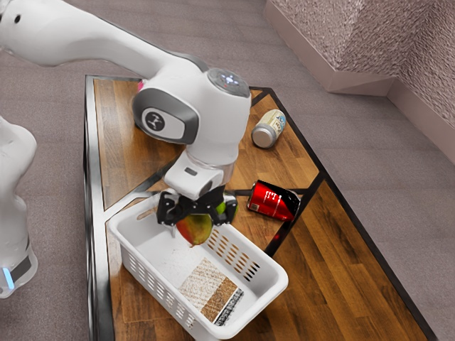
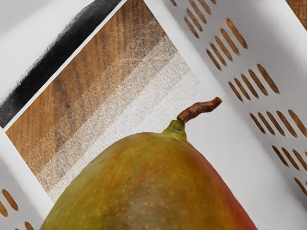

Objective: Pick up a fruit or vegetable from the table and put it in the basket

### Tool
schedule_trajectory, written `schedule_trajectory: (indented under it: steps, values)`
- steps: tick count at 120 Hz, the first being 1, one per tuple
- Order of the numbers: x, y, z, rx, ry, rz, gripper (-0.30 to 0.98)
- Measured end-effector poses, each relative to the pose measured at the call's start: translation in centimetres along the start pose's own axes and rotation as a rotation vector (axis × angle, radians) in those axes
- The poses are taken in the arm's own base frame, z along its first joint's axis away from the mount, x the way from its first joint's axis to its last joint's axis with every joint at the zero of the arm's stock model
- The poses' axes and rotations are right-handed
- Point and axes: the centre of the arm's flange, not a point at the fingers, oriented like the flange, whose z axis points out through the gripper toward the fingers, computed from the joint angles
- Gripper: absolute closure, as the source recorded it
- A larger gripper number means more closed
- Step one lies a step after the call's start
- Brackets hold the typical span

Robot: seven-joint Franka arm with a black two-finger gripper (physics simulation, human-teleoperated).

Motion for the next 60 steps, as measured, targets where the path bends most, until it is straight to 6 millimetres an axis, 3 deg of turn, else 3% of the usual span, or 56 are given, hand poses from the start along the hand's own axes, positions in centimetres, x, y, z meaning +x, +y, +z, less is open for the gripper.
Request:
schedule_trajectory:
  steps: [19, 34, 51, 60]
  values:
    - [0.2, -0.8, 0.8, 0.008, 0.006, -0.016, 0.29]
    - [0.7, -1.0, 1.2, 0.018, -0.002, -0.013, 0.13]
    - [0.4, -1.5, 1.4, 0.023, -0.003, -0.028, 0.05]
    - [0.7, -3.3, 3.5, -0.032, -0.004, -0.039, 0.03]
